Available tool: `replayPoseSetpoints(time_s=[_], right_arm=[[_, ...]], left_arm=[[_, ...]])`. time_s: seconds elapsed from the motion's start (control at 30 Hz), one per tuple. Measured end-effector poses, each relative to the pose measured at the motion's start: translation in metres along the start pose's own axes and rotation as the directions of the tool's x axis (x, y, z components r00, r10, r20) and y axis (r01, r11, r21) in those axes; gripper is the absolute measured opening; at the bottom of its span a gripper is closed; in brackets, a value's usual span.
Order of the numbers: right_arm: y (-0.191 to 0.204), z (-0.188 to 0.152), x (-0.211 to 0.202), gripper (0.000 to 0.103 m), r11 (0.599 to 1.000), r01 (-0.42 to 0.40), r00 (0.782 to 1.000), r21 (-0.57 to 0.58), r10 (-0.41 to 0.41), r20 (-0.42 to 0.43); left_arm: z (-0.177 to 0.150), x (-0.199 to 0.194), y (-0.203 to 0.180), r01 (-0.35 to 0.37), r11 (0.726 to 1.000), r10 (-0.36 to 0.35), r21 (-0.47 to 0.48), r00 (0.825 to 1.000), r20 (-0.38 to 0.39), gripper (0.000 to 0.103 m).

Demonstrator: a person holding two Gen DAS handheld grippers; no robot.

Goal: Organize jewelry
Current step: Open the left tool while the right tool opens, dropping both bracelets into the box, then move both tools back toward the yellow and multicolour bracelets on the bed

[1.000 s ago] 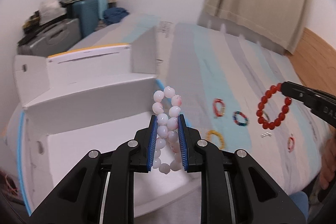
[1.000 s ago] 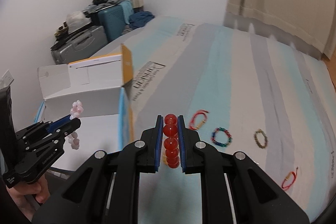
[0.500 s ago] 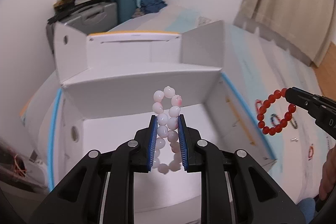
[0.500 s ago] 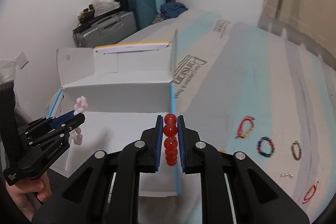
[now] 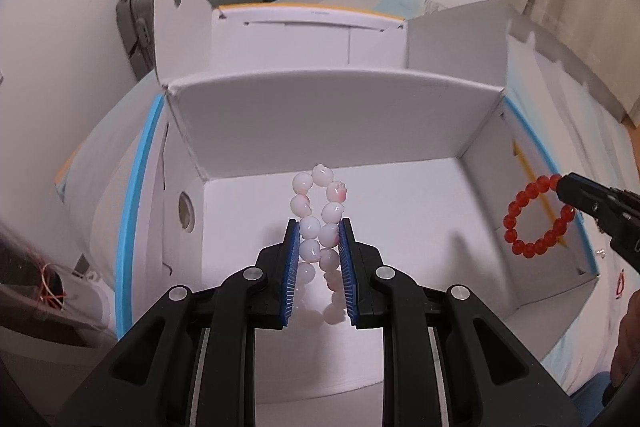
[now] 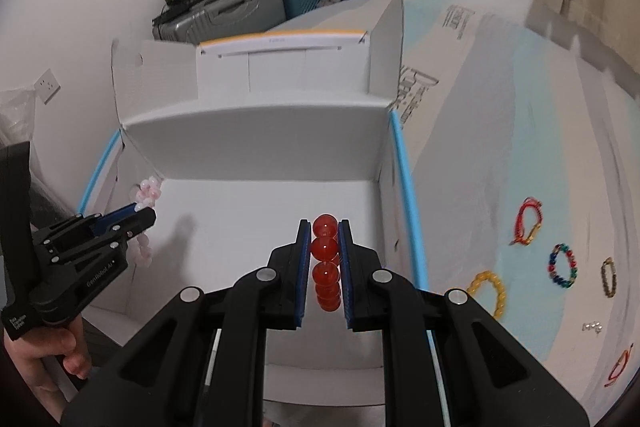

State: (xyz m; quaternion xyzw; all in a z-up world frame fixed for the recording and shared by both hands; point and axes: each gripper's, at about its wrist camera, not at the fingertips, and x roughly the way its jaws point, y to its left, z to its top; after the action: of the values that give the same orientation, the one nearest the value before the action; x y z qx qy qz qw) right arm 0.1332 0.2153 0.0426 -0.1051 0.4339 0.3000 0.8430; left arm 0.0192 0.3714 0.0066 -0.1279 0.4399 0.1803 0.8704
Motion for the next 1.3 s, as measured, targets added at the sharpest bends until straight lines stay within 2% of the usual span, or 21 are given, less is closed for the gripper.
replayPoseSetpoints(time_s=[0.47, 0.53, 0.6, 0.7, 0.73, 0.77, 0.8, 0.87, 0.9, 0.93, 1.0, 1.13, 1.3], right_arm=[[0.010, -0.013, 0.023, 0.014, 0.999, 0.012, 0.996, -0.030, -0.015, -0.091], [0.013, -0.013, 0.019, 0.015, 0.999, 0.010, 0.997, -0.043, -0.013, -0.077], [0.016, -0.013, 0.015, 0.023, 0.999, 0.004, 0.997, -0.051, -0.008, -0.074], [0.019, -0.013, 0.004, 0.043, 0.998, 0.005, 0.999, -0.068, -0.008, -0.044], [0.019, -0.012, -0.003, 0.053, 0.997, 0.003, 1.000, -0.071, -0.005, -0.029], [0.017, -0.011, -0.010, 0.057, 0.997, 0.003, 1.000, -0.073, -0.004, -0.011], [0.016, -0.010, -0.015, 0.063, 0.997, 0.005, 1.000, -0.075, -0.005, 0.002], [0.011, -0.008, -0.028, 0.067, 0.997, 0.016, 0.999, -0.078, -0.014, 0.029], [0.007, -0.007, -0.035, 0.068, 0.996, 0.021, 0.999, -0.082, -0.018, 0.034], [0.003, -0.006, -0.042, 0.074, 0.996, 0.020, 0.999, -0.082, -0.017, 0.039], [-0.004, -0.006, -0.053, 0.082, 0.997, 0.030, 0.998, -0.076, -0.025, 0.055], [-0.024, -0.007, -0.074, 0.092, 0.997, 0.056, 0.995, -0.057, -0.051, 0.085], [-0.053, -0.013, -0.096, 0.095, 0.996, 0.082, 0.991, -0.018, -0.080, 0.103]], left_arm=[[0.002, 0.007, -0.002, -0.006, 1.000, 0.007, 0.018, 0.999, -0.032, 0.020], [0.003, 0.007, -0.002, -0.008, 1.000, 0.009, 0.017, 0.999, -0.036, 0.023], [0.004, 0.006, -0.002, -0.010, 1.000, 0.010, 0.013, 0.999, -0.036, 0.023], [0.007, 0.001, -0.004, -0.003, 1.000, 0.003, 0.010, 1.000, -0.014, 0.024], [0.007, -0.002, -0.004, 0.000, 1.000, 0.000, 0.007, 1.000, -0.003, 0.033], [0.008, -0.005, -0.005, -0.001, 1.000, 0.001, 0.005, 1.000, 0.010, 0.047], [0.009, -0.007, -0.007, -0.006, 1.000, 0.006, 0.007, 1.000, 0.024, 0.053], [0.011, -0.012, -0.012, -0.014, 1.000, 0.013, 0.017, 0.998, 0.054, 0.072], [0.012, -0.015, -0.015, -0.013, 1.000, 0.012, 0.020, 0.998, 0.066, 0.077], [0.013, -0.018, -0.017, -0.010, 1.000, 0.008, 0.021, 0.997, 0.076, 0.085], [0.015, -0.023, -0.023, 0.002, 1.000, -0.004, 0.023, 0.995, 0.097, 0.088], [0.017, -0.030, -0.039, 0.012, 0.999, -0.016, 0.043, 0.993, 0.118, 0.096], [0.018, -0.038, -0.064, 0.030, 0.996, -0.041, 0.087, 0.990, 0.133, 0.097]])
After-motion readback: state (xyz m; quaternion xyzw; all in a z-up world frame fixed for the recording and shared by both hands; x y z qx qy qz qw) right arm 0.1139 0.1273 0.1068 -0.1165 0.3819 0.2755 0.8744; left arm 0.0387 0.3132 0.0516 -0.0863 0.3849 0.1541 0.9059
